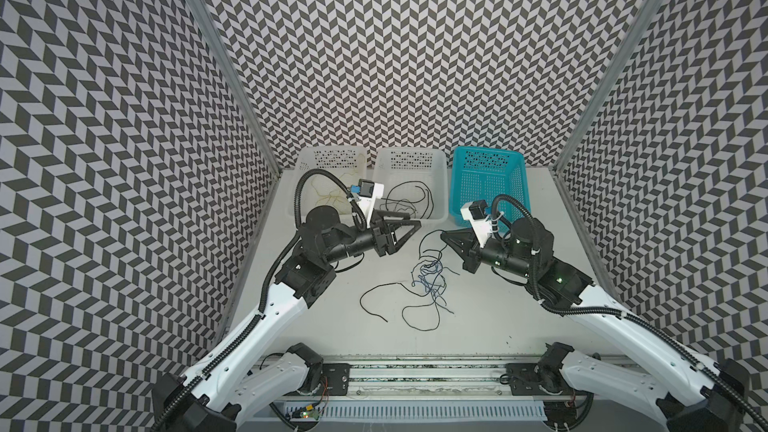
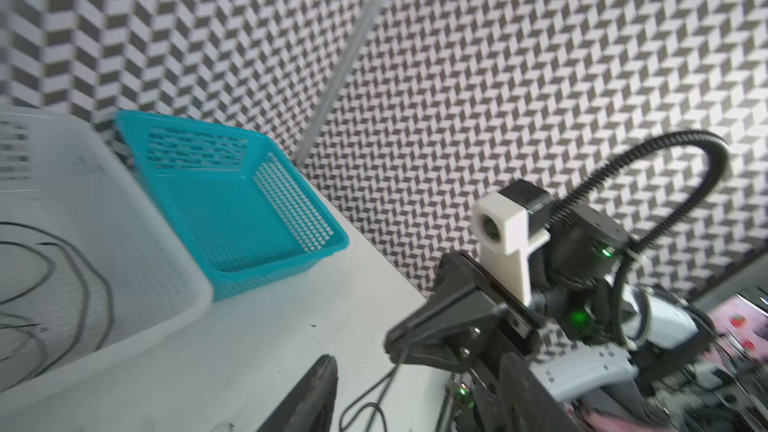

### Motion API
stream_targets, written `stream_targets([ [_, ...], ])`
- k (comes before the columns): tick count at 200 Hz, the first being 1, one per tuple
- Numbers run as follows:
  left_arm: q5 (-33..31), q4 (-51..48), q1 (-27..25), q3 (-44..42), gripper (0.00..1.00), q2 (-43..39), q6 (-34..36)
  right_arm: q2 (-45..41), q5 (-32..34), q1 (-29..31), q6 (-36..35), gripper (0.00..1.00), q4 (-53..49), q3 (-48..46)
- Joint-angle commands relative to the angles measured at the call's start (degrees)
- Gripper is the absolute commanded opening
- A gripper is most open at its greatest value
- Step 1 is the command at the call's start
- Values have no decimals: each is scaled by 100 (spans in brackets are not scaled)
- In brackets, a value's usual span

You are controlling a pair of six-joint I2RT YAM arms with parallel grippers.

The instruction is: Untangle the cables

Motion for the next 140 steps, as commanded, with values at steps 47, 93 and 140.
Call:
stream_targets([
  [47, 1032, -920, -224, 177, 54, 157, 888, -72, -415, 48, -144, 0, 395, 120],
  [93, 1150, -1405, -431, 429, 42, 654, 1154, -127, -405, 170, -197, 0, 480, 123],
  [140, 1094, -1850, -459, 552, 21, 778, 1414, -212, -289, 207, -263, 0, 492, 75],
])
